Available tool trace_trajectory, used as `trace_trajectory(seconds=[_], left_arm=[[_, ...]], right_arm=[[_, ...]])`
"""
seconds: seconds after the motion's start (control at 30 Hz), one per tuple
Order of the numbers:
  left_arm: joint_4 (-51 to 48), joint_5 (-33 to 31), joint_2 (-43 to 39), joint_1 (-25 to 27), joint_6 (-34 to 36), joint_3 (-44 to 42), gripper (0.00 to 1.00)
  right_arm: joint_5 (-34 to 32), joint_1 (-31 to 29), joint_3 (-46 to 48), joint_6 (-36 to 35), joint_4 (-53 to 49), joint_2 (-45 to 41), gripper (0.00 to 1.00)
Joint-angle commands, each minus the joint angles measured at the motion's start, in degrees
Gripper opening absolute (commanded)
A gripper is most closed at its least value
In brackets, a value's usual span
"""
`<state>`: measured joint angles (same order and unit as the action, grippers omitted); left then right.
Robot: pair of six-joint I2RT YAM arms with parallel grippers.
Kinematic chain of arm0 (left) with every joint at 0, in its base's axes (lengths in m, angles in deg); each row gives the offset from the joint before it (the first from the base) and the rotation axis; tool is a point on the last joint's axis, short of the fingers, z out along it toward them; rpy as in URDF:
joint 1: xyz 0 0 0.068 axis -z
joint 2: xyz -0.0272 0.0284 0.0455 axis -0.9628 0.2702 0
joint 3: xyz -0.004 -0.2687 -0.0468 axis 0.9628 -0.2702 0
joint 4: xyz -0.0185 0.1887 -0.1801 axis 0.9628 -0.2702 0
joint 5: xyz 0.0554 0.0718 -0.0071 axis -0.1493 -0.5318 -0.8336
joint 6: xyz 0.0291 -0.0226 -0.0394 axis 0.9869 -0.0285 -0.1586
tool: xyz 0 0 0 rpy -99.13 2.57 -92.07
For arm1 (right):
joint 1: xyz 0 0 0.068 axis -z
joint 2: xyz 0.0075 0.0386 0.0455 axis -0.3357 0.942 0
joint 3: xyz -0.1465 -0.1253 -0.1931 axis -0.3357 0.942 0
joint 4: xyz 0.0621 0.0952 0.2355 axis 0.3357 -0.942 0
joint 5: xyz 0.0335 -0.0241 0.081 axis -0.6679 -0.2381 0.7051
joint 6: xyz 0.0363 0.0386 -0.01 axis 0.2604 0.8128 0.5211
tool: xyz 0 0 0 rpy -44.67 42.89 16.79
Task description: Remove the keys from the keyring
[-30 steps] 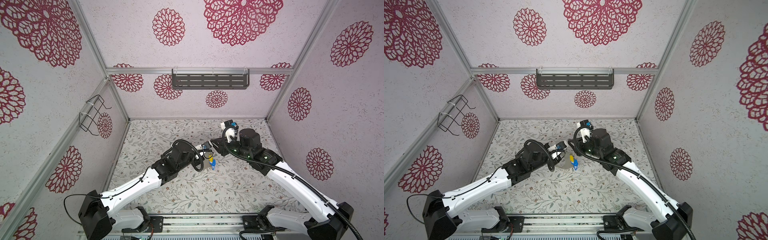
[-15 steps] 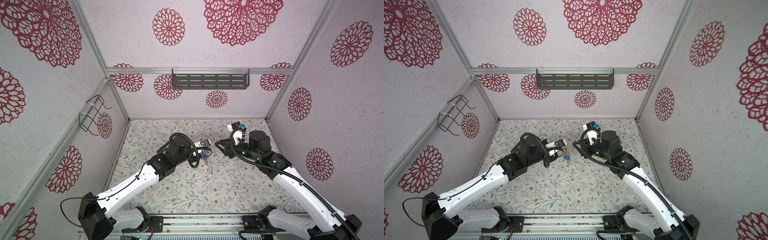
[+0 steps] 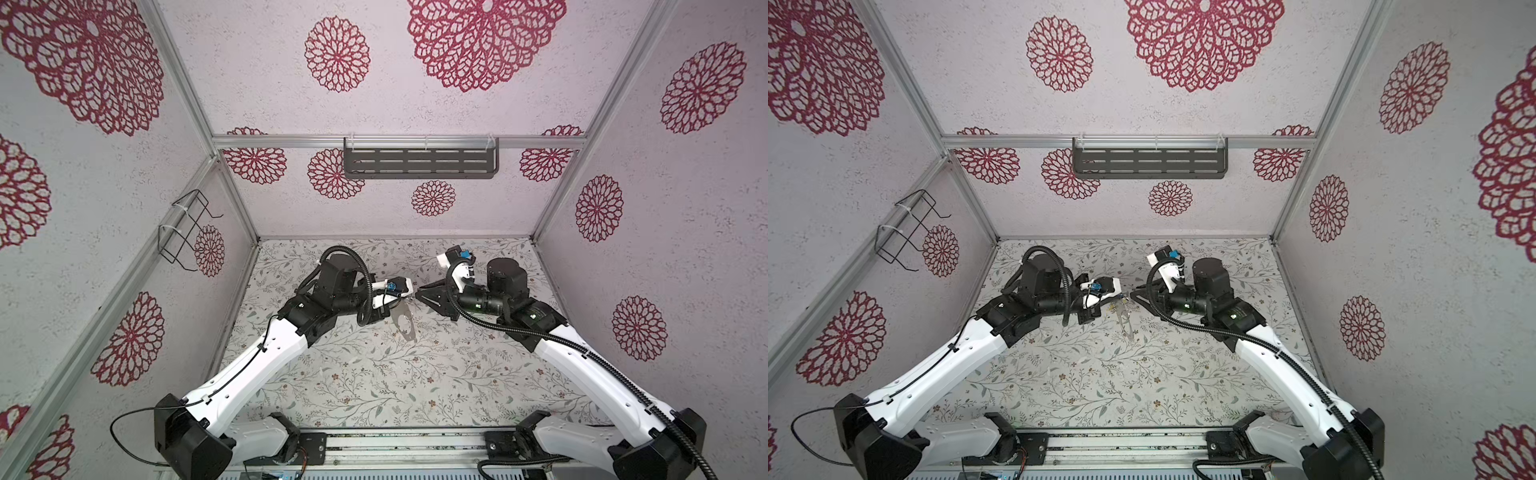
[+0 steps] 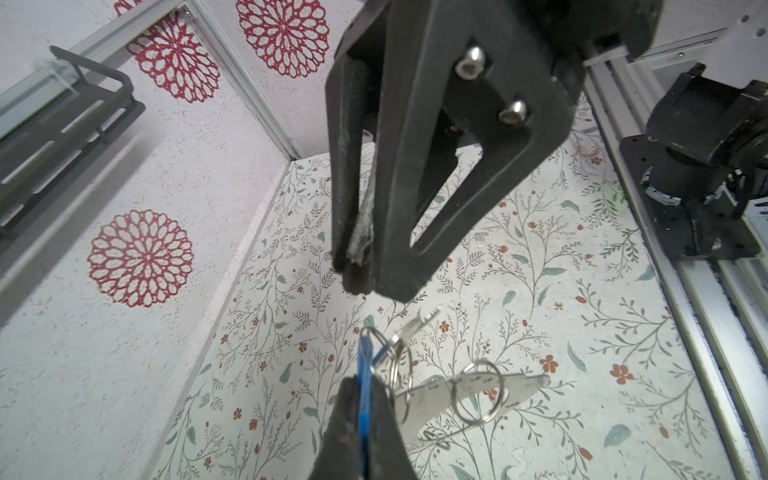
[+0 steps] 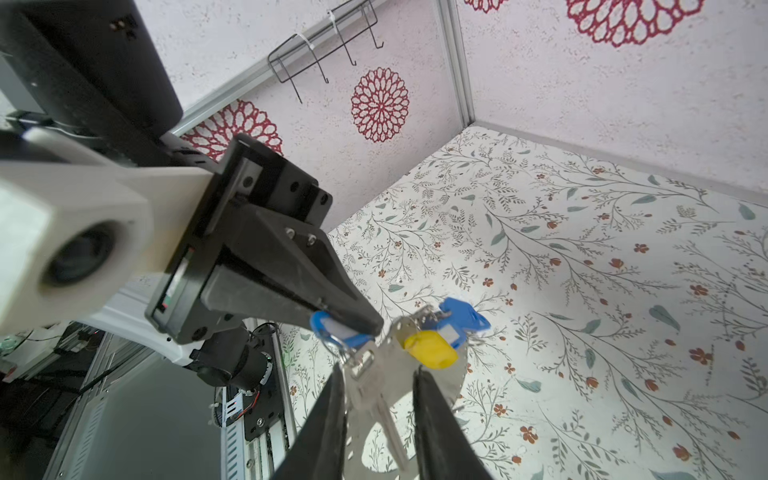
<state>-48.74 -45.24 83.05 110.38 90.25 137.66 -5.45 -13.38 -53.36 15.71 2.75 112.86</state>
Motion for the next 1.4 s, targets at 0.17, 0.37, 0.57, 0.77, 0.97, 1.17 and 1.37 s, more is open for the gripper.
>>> trace_trajectory(seconds=[0.17, 0.37, 0.57, 0.77, 0.97, 1.17, 1.37], left_arm=[[-0.6, 5.0, 1.7, -0.3, 0.7, 2.0, 0.0], [-0.7, 5.1, 1.8, -0.4, 0.6, 2.0, 0.0], [-0.8, 5.6, 1.8, -0.6, 0.7, 2.1, 0.0], [-1.4, 5.6, 2.3, -0.7, 0.7, 2.3, 0.0], [-1.2, 5.6, 2.1, -0.7, 0.4, 2.3, 0.0], [-0.8, 6.2, 2.4, -0.7, -0.1, 2.7, 0.0], [2.9, 4.6, 2.5, -0.7, -4.1, 2.1, 0.01]], right_arm=[[1.4, -2.3, -2.4, -2.8, 1.2, 1.8, 0.32], [0.7, -3.4, -2.8, -3.8, -0.2, 3.0, 0.31], [-0.4, -3.8, -2.3, -4.2, -0.7, 3.1, 0.25], [-1.5, -4.1, -2.2, -4.2, -0.7, 2.6, 0.07], [-2.9, -4.6, -2.1, -4.3, -1.1, 2.5, 0.04], [-4.6, -5.5, -1.3, -4.2, -0.7, 2.7, 0.02], [-7.5, -6.7, -0.9, -3.2, 0.5, 2.6, 0.0]])
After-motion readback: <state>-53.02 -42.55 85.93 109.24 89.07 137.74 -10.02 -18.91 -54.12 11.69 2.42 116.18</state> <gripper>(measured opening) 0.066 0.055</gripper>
